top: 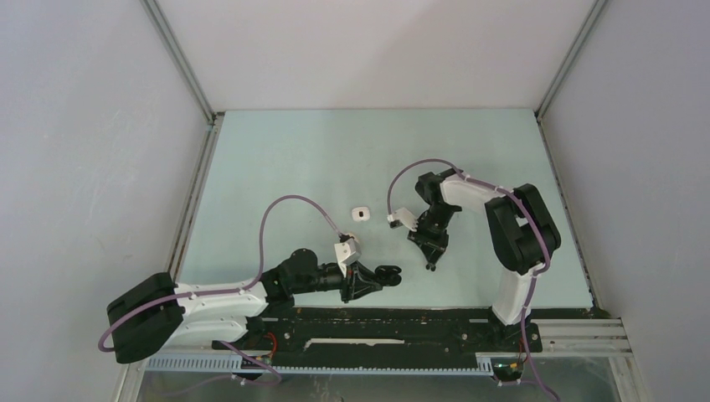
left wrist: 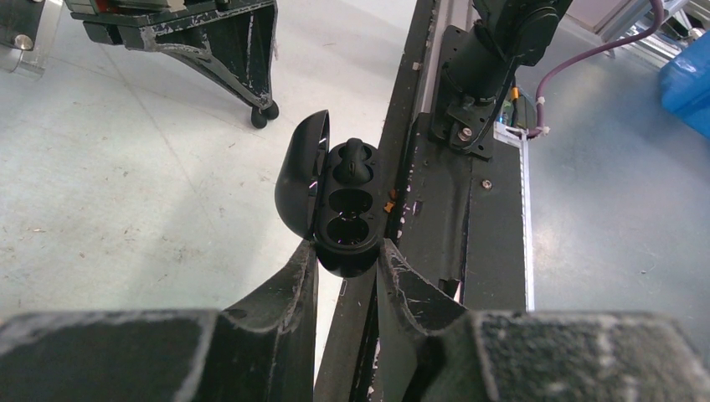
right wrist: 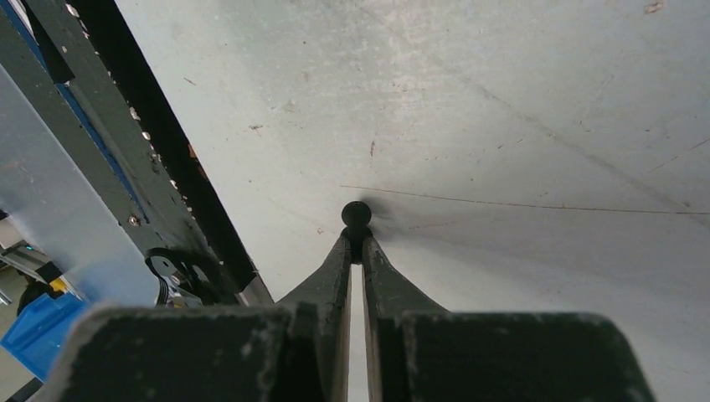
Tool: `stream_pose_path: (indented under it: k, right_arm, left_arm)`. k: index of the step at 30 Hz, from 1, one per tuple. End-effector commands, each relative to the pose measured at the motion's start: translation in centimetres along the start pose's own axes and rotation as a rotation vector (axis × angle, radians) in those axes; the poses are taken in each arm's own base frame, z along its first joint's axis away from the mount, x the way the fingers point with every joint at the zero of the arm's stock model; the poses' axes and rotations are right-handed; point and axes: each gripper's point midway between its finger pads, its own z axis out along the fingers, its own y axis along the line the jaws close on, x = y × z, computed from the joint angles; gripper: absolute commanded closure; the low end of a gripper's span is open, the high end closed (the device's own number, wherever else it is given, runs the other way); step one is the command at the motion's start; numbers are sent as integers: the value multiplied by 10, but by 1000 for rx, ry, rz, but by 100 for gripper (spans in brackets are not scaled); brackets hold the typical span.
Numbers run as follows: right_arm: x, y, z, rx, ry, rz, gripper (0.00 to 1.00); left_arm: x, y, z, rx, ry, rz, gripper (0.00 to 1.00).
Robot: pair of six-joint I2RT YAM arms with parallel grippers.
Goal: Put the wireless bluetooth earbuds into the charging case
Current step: Pick up the earbud from the center of the board.
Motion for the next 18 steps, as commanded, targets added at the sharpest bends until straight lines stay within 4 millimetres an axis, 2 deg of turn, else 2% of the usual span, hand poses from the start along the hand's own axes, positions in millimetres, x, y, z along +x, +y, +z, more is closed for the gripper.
stream_pose_path:
  k: [1, 5, 9, 14, 18]
  right_arm:
    - [-10, 6, -14, 39, -53, -34, 95]
    - [-12, 8, -36, 141, -65, -107, 100]
    - [-22, 21, -73, 263, -148, -229, 100]
    - [-44, 62, -115, 336, -289, -419, 100]
    - [-61, 104, -134, 357, -309, -584, 100]
  left_arm:
    - [-25, -4, 6, 8, -68, 39, 99]
    - [-24, -4, 5, 6, -67, 46, 99]
    - [-22, -2, 6, 4, -60, 65, 99]
    - [-25, 4, 8, -21, -66, 114, 99]
    - [-29, 11, 15, -44, -62, 142, 99]
